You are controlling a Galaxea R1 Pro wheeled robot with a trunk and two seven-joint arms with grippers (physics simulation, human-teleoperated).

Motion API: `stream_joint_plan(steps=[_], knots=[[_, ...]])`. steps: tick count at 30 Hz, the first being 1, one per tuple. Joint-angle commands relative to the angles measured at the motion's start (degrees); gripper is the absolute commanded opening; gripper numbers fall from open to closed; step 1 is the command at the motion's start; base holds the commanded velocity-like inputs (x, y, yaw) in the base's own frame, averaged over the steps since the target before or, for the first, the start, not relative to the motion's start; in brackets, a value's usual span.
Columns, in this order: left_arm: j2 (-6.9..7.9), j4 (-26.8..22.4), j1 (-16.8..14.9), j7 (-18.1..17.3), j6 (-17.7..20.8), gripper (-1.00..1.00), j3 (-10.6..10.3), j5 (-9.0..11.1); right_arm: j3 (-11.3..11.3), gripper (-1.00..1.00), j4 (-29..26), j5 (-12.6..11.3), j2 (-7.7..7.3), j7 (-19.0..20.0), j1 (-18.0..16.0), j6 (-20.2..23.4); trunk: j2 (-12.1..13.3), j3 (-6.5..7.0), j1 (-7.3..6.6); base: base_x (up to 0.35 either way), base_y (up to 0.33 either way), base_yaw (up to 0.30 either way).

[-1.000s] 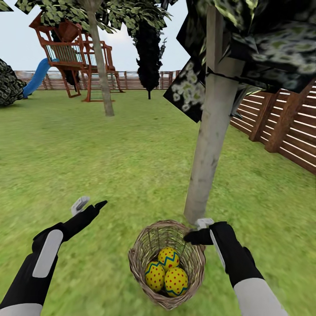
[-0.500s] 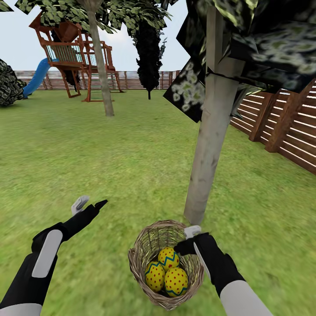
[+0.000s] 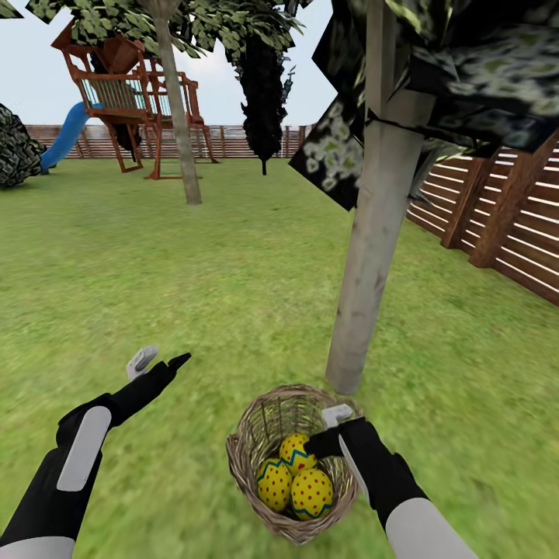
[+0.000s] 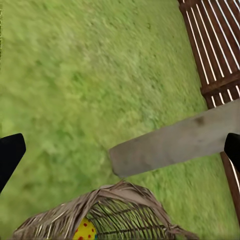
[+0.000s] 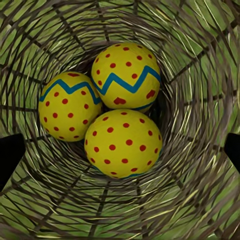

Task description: Take the three Easter eggs out of the wicker basket on the lawn in the garden, then place them on the lawn next to a single tree (choose any tree) so that all three eggs are next to the same tree and none are left in the basket.

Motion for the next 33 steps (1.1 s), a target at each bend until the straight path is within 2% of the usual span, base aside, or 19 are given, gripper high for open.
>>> stream_joint_plan(steps=[1,16,19,24,33], knots=[[-0.02,-0.01,-0.04,-0.23,0.34,1.0,0.11,-0.02,0.0,1.0,-0.06,0.61,0.01,0.39,-0.02,0.24,-0.44,-0.24,0.22,0.0,0.0,0.0],[-0.02,-0.01,-0.04,-0.23,0.35,1.0,0.1,-0.02,0.01,1.0,-0.52,0.53,0.05,0.91,-0.03,0.47,-6.45,-2.93,3.51,0.0,0.0,0.0],[-0.02,-0.01,-0.04,-0.23,0.34,1.0,0.11,-0.02,0.09,1.0,-0.58,0.45,0.14,2.43,-0.02,0.68,-7.66,-3.47,4.17,0.0,0.0,0.0],[0.01,-0.01,-0.04,-0.23,0.34,1.0,0.13,-0.02,2.08,1.0,-0.58,0.44,0.03,6.81,-0.02,0.9,-9.66,-4.36,5.27,0.0,0.0,0.0],[0.07,-0.01,-0.04,-0.23,0.35,1.0,0.19,-0.02,2.61,1.0,-0.57,0.52,-0.06,6.28,-0.42,1.19,-13.27,-5.98,7.24,0.0,0.0,0.0]])
